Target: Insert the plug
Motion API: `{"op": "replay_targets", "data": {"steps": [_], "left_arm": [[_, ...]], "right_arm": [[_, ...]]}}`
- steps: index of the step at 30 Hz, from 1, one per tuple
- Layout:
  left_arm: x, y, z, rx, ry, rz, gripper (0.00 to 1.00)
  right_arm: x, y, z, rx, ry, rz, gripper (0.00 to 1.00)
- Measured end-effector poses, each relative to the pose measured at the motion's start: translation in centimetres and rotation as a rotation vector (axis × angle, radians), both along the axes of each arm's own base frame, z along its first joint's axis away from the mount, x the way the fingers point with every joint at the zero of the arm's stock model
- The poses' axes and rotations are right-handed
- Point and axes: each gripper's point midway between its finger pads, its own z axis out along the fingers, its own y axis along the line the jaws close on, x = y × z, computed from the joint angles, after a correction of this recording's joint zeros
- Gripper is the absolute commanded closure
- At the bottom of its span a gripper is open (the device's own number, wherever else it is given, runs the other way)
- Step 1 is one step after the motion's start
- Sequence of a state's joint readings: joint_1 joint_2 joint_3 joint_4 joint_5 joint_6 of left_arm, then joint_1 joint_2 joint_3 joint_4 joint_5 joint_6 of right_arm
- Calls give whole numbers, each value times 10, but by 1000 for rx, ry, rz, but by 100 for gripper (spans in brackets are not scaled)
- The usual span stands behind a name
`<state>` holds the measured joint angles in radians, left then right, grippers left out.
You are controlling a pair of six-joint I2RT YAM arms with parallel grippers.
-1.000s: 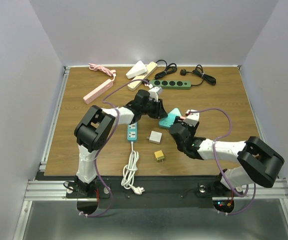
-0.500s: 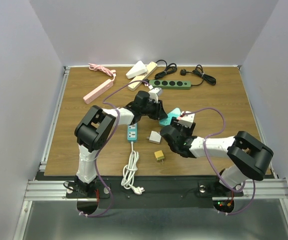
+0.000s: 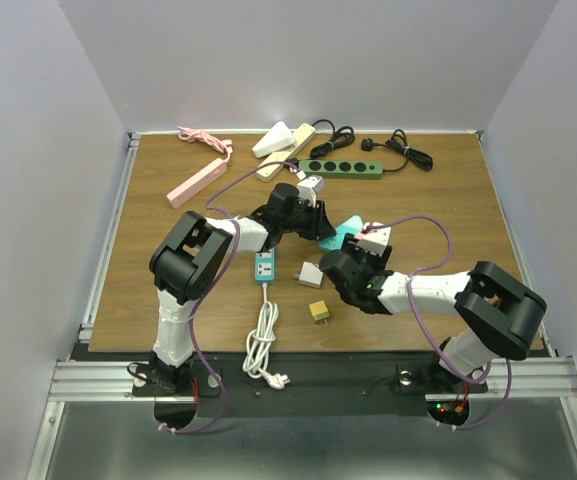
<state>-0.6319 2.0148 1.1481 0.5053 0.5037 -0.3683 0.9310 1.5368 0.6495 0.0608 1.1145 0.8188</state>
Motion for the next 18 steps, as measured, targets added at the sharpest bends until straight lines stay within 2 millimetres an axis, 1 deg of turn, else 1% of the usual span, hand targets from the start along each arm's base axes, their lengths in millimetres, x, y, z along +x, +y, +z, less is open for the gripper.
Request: {"op": "replay_targets", "data": {"steps": [6,8,9,10,11,13,14,16,18], "left_arm": [[-5,4,-2,-34,-32,8,62],[-8,6,-3,-48,-40,16,62],[-10,8,-3,-53,-44,22,62],[-11,10,-3,-56,-47,27,62],[-12,11,-3,-58,-49,32,62],[-13,12,-3,-61,-49,41,62],[-13,12,-3,-61,-49,44,62],[-16,12,-3,-64,-41,47,62],[-20,11,-3,-66,-33,44,62]], "right_arm": [[4,-1,1,-18,18,-3,100],[5,-1,2,-26,22,-4,98],[5,0,2,-29,25,-4,89],[6,-1,2,-33,28,-4,84],[6,-1,2,-36,30,-4,72],[6,0,3,-40,37,1,58],[6,0,3,-44,43,6,46],[5,-1,4,-44,55,17,39],[3,-2,7,-47,67,28,27]]}}
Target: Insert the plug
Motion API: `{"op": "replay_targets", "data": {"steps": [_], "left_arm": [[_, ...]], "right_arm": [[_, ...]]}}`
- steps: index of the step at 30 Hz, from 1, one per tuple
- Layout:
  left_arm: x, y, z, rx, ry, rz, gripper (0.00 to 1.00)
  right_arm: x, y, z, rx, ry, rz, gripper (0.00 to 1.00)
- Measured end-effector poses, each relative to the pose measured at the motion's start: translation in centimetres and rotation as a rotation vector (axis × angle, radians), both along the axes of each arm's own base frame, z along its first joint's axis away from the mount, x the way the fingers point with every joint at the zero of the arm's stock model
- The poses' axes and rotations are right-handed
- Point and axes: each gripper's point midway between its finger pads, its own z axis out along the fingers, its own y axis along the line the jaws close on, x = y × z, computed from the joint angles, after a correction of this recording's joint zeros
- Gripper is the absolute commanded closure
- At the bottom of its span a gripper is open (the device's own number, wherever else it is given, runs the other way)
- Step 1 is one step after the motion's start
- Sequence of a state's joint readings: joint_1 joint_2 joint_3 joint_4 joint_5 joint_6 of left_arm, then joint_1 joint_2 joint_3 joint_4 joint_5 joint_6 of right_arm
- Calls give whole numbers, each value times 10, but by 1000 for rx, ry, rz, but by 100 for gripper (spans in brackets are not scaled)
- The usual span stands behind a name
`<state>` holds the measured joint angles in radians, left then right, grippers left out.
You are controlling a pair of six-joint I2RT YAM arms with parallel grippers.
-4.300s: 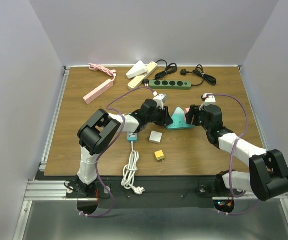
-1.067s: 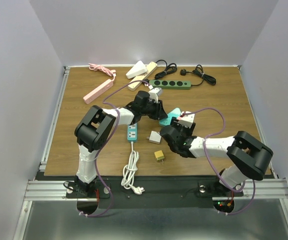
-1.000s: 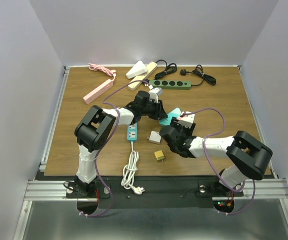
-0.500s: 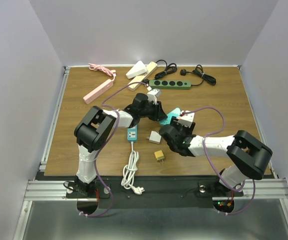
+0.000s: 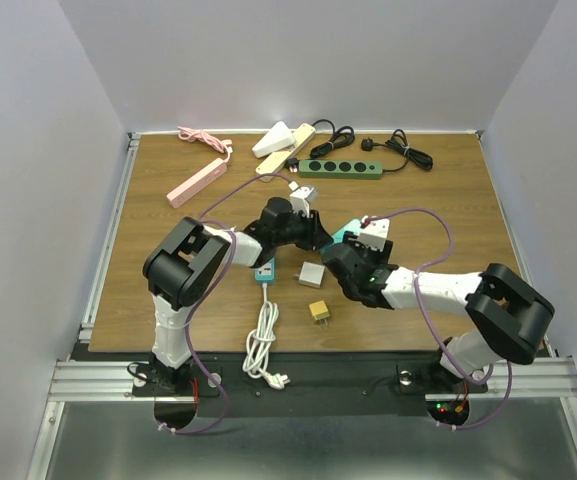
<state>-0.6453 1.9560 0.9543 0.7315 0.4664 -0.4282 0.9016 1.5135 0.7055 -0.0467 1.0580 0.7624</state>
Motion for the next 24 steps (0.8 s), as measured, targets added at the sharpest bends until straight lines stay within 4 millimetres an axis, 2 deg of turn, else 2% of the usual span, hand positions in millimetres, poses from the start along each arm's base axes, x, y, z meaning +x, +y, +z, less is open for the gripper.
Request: {"op": "replay_targets", "data": {"steps": [2,4,5,8,14,18,24], "left_arm": [[-5,-2,0,-1,11,-10,62],[-13,-5,-2,-4,35,-30,62],[-17,-7,-4,-3,47,-42,62],[-28,-10,-8,5,74,-66,62],[-37,-9,-8,13,93,-82,62],[-41,-7,-8,19,101,-86,62],[-47,-5,-8,26,111,-91,63]], "right_arm": [[-4,-4,5,-6,13,9,15],[-5,-7,6,-3,24,15,11],[-7,-9,6,-4,34,24,4],[-12,-11,5,-11,55,40,2],[-18,-12,5,-1,77,57,2],[-21,-13,8,19,84,65,7],[-31,-21,7,62,97,76,27]]}}
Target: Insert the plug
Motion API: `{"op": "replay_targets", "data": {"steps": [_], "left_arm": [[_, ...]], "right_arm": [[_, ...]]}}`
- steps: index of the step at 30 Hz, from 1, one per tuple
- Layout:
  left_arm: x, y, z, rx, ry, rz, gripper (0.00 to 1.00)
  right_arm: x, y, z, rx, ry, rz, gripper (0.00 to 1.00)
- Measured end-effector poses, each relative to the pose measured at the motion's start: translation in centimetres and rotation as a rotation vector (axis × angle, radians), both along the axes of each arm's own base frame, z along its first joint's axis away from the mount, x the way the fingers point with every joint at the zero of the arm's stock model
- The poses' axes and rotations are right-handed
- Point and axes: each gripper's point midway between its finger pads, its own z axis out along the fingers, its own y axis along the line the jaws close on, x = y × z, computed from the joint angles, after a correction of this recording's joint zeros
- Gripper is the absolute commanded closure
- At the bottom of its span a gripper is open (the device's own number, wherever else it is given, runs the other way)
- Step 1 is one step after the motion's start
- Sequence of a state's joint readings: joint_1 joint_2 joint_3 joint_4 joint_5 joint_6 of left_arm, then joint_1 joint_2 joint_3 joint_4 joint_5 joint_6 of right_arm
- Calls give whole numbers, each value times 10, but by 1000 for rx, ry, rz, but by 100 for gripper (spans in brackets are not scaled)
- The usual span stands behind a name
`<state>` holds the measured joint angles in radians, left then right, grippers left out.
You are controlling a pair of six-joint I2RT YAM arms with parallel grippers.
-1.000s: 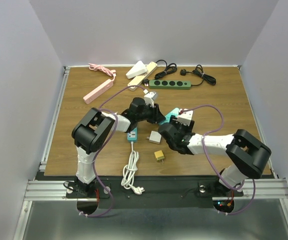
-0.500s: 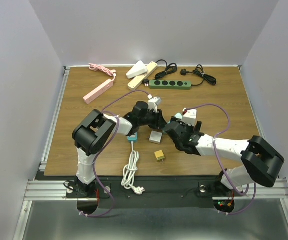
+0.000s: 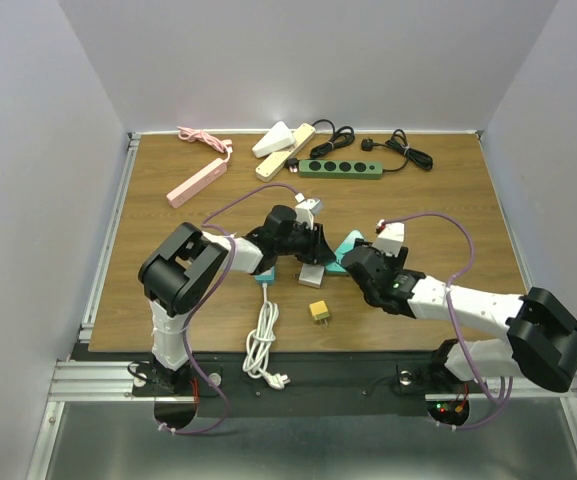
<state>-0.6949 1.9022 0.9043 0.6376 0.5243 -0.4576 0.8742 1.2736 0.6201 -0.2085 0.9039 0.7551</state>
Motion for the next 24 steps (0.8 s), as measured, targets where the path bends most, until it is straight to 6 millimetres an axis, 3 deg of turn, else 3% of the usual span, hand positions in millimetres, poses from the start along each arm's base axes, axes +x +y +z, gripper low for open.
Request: {"op": "replay_targets", "data": {"steps": [8,14,18,24], "left_arm": [[-2,1,8,-5,-8,-5,63],[-8,3,13,-9,-23,-19,63],[-12,2,13,-11,-20,-32,63],[-19,3,7,1,-5,-41,63]], "right_arm": [[-2,-2,-8,-13,38,26,48],[4,-3,-6,-42,29,36,74],[19,-5,-6,-29,15,30,86],[52,2,-7,-1,-9,64,90]]}}
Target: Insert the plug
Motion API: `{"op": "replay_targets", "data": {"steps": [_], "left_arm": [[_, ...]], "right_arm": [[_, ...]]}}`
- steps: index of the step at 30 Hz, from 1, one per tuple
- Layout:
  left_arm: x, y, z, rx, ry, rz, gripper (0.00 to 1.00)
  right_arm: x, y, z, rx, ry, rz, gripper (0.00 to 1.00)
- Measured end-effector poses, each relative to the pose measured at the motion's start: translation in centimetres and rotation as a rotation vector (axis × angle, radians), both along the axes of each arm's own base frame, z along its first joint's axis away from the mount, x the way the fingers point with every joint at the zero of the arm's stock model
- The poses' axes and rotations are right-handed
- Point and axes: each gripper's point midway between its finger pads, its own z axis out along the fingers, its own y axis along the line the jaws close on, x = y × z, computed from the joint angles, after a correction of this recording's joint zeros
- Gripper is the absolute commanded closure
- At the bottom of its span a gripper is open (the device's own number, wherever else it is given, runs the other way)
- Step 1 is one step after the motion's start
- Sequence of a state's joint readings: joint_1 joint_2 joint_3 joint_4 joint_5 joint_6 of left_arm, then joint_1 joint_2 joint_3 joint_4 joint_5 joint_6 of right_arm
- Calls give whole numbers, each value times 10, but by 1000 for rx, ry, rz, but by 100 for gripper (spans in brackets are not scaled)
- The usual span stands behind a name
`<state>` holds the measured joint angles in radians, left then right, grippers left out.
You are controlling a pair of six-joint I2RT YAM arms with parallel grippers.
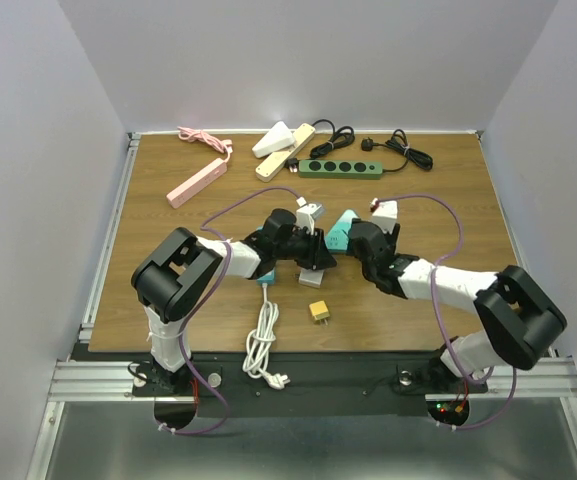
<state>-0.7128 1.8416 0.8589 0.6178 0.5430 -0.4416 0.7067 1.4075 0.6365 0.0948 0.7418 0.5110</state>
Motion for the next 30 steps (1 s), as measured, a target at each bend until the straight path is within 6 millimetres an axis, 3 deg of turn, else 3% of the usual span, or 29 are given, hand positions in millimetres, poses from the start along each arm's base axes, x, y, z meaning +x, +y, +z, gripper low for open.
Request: {"op": "replay_targets", "data": {"steps": [5,12,17,24,28,30], "left_arm": [[1,1,-1,9,-12,-3,63],[12,8,-3,42,-25,20,63],[50,24,7,56,-64,115,61],[102,41,34,53,-155,240,33],[124,40,53,24,-205,273,30],[132,40,52,21,-209,279,30]], "right_arm": [[30,15,2,1,-4,97,91],[50,29,2,-32,-7,176,94],[68,41,1,-24,-21,197,95],[76,47,1,-19,-21,212,95],[78,48,1,-15,-17,218,96],[79,49,1,-13,-15,223,96]]}}
